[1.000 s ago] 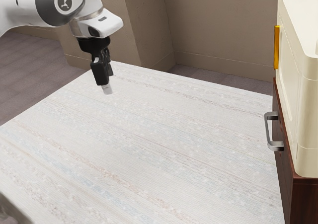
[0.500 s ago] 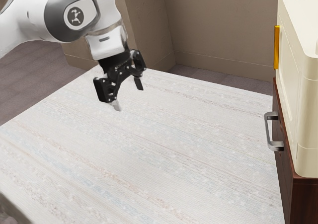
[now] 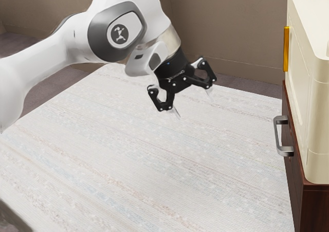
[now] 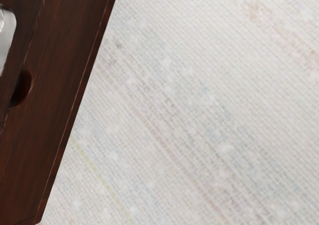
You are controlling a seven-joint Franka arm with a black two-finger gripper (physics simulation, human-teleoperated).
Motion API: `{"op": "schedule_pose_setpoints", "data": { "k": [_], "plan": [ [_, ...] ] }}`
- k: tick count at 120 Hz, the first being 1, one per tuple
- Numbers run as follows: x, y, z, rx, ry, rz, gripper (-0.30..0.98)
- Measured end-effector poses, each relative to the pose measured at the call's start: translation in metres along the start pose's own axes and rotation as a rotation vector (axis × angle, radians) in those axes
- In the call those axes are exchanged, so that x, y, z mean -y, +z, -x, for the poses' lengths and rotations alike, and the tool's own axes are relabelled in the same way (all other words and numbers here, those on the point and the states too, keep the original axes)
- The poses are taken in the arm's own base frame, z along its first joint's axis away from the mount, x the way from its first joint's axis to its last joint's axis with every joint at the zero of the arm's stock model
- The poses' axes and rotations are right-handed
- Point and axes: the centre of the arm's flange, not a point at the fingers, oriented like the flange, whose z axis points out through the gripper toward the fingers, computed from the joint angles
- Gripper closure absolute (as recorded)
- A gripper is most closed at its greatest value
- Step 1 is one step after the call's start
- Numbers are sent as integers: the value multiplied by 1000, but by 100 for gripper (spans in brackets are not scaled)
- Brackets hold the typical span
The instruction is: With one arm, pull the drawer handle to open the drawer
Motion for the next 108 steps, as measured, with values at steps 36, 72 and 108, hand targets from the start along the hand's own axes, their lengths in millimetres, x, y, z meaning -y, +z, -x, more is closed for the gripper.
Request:
{"op": "schedule_pose_setpoints", "data": {
  "k": [36,72,108],
  "plan": [
    [38,40,-15,-66,270,-146,21],
    [59,66,-21,-122,381,-276,34],
    [69,102,-28,-173,447,-314,43]
  ]
}}
